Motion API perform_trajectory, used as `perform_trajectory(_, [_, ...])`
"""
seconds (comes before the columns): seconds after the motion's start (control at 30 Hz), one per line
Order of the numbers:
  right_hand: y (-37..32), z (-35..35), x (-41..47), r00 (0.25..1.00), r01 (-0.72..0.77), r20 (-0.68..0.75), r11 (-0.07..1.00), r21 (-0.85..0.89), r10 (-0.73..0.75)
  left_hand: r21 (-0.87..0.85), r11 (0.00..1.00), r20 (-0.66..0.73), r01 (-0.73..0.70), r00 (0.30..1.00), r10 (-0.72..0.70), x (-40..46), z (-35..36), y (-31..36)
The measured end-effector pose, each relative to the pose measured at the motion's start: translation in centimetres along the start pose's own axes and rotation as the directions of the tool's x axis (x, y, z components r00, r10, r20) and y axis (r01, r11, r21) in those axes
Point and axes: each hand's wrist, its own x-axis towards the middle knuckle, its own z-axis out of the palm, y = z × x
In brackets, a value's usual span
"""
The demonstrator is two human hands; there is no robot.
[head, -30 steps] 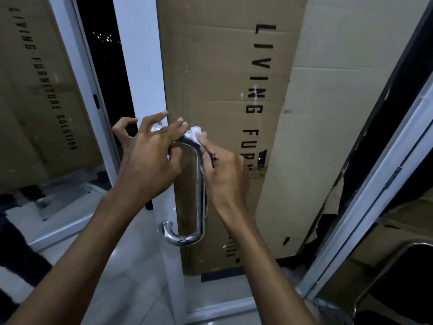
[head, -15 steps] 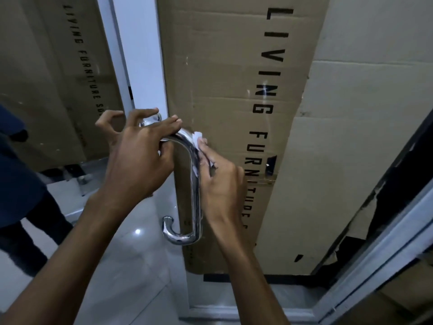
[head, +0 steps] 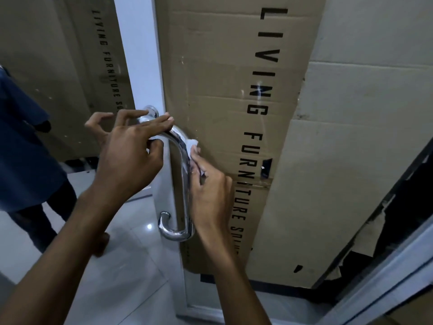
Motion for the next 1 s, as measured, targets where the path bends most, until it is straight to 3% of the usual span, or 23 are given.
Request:
perform_trajectory(0.4, [0.3,-0.9,0.5,0.995,-0.037,0.09,0.999,-0.021,0.039,-0.034,0.998,0.014,0.048,0.999,-0.048,-0.1,0.2,0.5])
perform_trajectory(0.6, [0.1,-0.9,0.3,0.997,0.018,0.07,0.998,-0.058,-0.014,-0.042,0.997,0.022,0.063,0.998,-0.062,-0.5,0.6,0.4])
perform_trajectory(1.0, [2.0,1.2,-0.3,0.991,-0.127,0.028,0.992,-0.01,0.127,-0.059,0.998,0.004,0.002,1.0,-0.001,-0.3,1.2,-0.7])
